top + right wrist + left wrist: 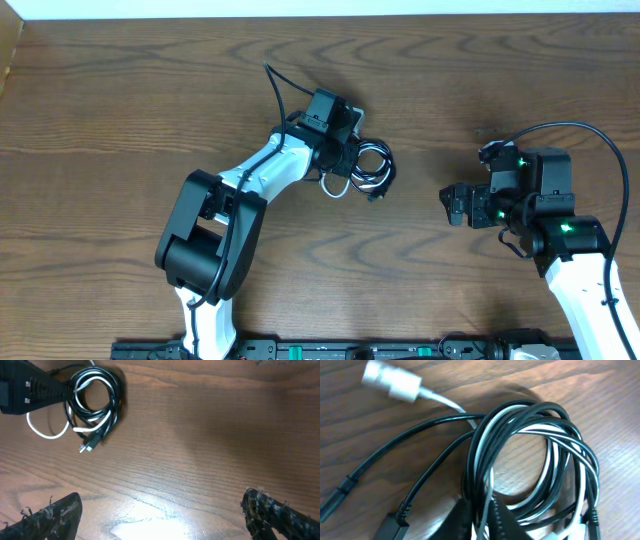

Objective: Untangle cables
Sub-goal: 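Move both grippers forward toward the black and white cable bundle, then grasp the cable bundle with left and right grippers from opposite sides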

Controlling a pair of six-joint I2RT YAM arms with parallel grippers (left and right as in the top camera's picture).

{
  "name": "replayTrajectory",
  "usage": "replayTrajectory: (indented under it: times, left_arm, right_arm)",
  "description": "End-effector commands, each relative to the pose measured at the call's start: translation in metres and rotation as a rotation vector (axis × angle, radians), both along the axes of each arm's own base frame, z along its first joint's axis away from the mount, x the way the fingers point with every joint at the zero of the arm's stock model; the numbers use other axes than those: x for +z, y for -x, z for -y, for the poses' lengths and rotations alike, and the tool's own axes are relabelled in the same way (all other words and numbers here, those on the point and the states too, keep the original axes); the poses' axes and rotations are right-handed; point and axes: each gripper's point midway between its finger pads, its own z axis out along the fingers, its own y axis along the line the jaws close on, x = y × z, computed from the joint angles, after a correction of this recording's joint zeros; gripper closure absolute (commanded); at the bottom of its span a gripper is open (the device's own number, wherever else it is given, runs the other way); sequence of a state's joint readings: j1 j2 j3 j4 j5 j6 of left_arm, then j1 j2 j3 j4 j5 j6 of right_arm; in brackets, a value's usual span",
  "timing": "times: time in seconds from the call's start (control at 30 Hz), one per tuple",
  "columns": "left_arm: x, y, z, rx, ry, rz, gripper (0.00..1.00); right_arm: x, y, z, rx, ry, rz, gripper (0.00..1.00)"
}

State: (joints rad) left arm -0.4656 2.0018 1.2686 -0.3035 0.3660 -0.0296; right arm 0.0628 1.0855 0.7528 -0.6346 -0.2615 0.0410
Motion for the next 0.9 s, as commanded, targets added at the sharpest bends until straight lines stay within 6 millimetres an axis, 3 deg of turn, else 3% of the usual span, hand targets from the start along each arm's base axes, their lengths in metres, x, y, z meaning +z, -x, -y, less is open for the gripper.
replayTrajectory:
  times: [0.0,0.13,0.3,0.4,0.47,0.63,0.87]
  left_arm:
    - [0.015,0.006,0.017,-0.008,0.106,-0.045,0.92]
    - [0.036,0.027,0.034,-0.051,0.238,-0.141,0.92]
    - [0.035,0.064,0.031,-0.067,0.253,-0.325,0.92]
    - [0.033,0.088,0.025,-0.068,0.237,-0.44,0.92]
    - [0.032,0.093,0.022,-0.063,0.227,-0.464,0.92]
    - [0.032,0.094,0.023,-0.065,0.225,-0.467,0.92]
    - [0.032,0.1,0.028,-0.083,0.219,-0.473,0.92]
  right_arm:
    - [0.01,-0.007,0.002,-0.012,0.0,0.033,0.01]
    - [0.005,-0.01,0.002,-0.014,0.003,0.024,0.01]
    - [-0.004,-0.013,-0.014,0.039,-0.071,-0.012,0.02]
    - [-0.018,-0.019,-0.021,0.062,-0.107,-0.053,0.17]
    - [-0.03,-0.02,-0.026,0.066,-0.137,-0.097,0.25]
    - [-0.057,-0.012,-0.05,0.121,-0.263,-0.234,0.26]
    - [-0.095,0.003,-0.078,0.201,-0.246,-0.361,0.26]
